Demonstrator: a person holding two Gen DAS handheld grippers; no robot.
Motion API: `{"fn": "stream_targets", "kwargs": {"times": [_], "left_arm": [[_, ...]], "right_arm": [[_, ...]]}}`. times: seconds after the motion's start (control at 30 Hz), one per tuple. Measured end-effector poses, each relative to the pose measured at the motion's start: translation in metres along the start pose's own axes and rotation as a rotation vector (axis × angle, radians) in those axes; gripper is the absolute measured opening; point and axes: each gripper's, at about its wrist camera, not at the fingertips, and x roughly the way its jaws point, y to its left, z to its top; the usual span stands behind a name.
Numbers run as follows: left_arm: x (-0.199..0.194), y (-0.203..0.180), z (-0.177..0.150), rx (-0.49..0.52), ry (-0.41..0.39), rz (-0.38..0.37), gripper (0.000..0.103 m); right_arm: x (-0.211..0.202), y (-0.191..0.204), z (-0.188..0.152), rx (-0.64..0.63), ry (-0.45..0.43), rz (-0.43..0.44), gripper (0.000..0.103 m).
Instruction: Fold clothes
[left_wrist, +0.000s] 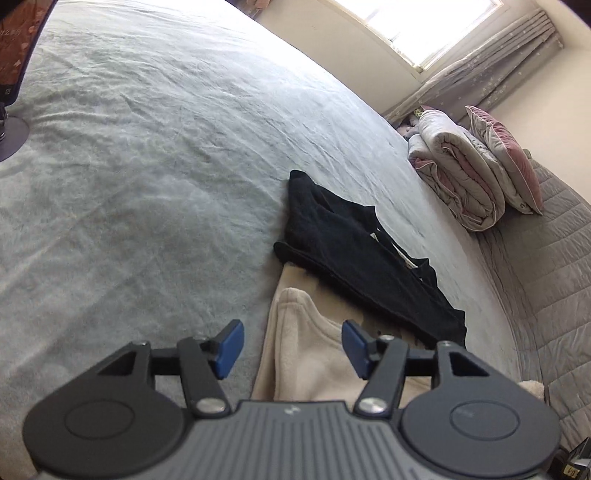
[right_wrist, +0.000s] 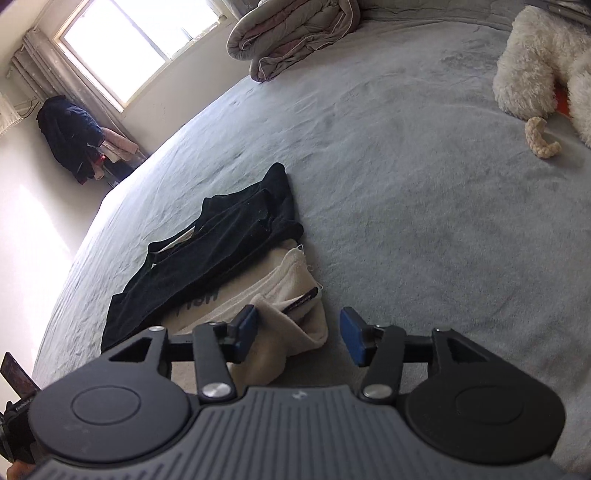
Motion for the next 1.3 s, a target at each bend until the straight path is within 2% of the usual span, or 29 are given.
{"fn": "stream_targets", "kwargs": {"times": [0.13, 0.2, 0.27, 0.37, 0.47, 0.57, 0.63, 0.7, 0.77, 0.8, 0.97, 1.1, 1.23, 1.3], "left_arm": [[0.014, 0.001, -0.006, 0.064, -0.027, 0.013, 0.061], [0.019, 0.003, -0.007, 0.035, -0.023, 0.021, 0.061], [0.02, 0.003, -0.005, 0.028, -0.03, 0.007, 0.06], [0.022, -0.002, -0.004, 0.055, -0.036, 0.001, 0.058], [0.022, -0.007, -0.006, 0.091, -0.043, 0.002, 0.05], [0.022, -0.013, -0.01, 0.135, -0.057, 0.007, 0.038], [0.021, -0.019, -0.013, 0.175, -0.079, 0.017, 0.026], [0.019, -0.023, -0.016, 0.219, -0.109, 0.023, 0.012], [0.016, -0.026, -0.019, 0.251, -0.143, 0.024, 0.012], [0.014, -0.028, -0.02, 0.267, -0.16, 0.025, 0.011], [0.0, -0.033, -0.023, 0.307, -0.256, 0.006, 0.01], [-0.007, -0.039, -0.024, 0.341, -0.334, 0.001, 0.01], [0.001, -0.042, -0.023, 0.351, -0.34, 0.032, 0.01], [0.009, -0.042, -0.023, 0.358, -0.321, 0.063, 0.01]], "right_arm": [[0.01, 0.005, 0.011, -0.096, 0.008, -0.026, 0.058], [0.002, -0.007, 0.017, -0.073, -0.042, -0.017, 0.064], [-0.005, -0.018, 0.023, -0.053, -0.086, -0.007, 0.065], [0.003, -0.02, 0.023, -0.055, -0.063, 0.004, 0.065], [0.011, -0.021, 0.022, -0.058, -0.039, 0.014, 0.065], [0.03, -0.009, 0.014, -0.118, -0.015, 0.002, 0.065], [0.039, 0.001, 0.006, -0.186, -0.037, -0.016, 0.058], [0.044, 0.011, -0.003, -0.263, -0.066, -0.04, 0.024], [0.047, 0.021, -0.013, -0.346, -0.105, -0.071, 0.019], [0.045, 0.026, -0.018, -0.387, -0.14, -0.093, 0.011], [0.031, 0.038, -0.027, -0.507, -0.285, -0.123, 0.007], [0.028, 0.039, -0.024, -0.511, -0.352, -0.14, 0.007], [0.031, 0.039, -0.021, -0.503, -0.4, -0.154, 0.007], [0.039, 0.041, -0.021, -0.511, -0.374, -0.17, 0.007]]}}
